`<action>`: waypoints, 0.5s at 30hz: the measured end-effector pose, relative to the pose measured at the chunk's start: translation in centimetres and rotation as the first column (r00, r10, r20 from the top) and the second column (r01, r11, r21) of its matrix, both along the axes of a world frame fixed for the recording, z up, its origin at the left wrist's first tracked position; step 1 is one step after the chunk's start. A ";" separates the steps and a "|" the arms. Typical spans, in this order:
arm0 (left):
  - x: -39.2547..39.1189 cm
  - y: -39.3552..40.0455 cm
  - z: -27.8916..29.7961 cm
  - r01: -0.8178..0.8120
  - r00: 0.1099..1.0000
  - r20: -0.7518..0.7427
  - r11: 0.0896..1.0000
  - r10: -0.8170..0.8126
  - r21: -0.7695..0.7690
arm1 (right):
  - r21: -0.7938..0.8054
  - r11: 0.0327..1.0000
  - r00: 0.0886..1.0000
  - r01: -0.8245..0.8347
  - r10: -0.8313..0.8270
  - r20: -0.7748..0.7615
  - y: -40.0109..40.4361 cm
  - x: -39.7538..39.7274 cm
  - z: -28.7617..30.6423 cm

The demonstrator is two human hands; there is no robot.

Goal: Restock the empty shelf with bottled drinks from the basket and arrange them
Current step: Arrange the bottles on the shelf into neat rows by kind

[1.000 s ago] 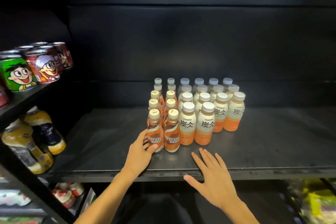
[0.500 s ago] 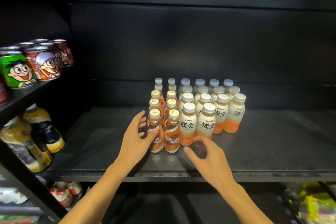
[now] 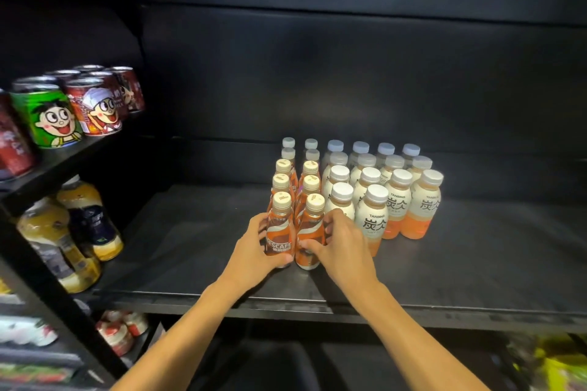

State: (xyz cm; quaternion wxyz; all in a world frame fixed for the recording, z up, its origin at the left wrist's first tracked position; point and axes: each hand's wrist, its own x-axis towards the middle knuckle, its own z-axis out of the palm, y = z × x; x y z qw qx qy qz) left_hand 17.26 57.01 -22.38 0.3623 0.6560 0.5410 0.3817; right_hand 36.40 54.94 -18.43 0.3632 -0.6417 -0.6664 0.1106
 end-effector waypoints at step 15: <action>0.0 -0.4 -0.7 -0.047 0.999 0.010 0.999 0.047 -0.006 | 0.031 0.999 0.999 -0.029 0.030 -0.024 -0.1 0.0 -0.6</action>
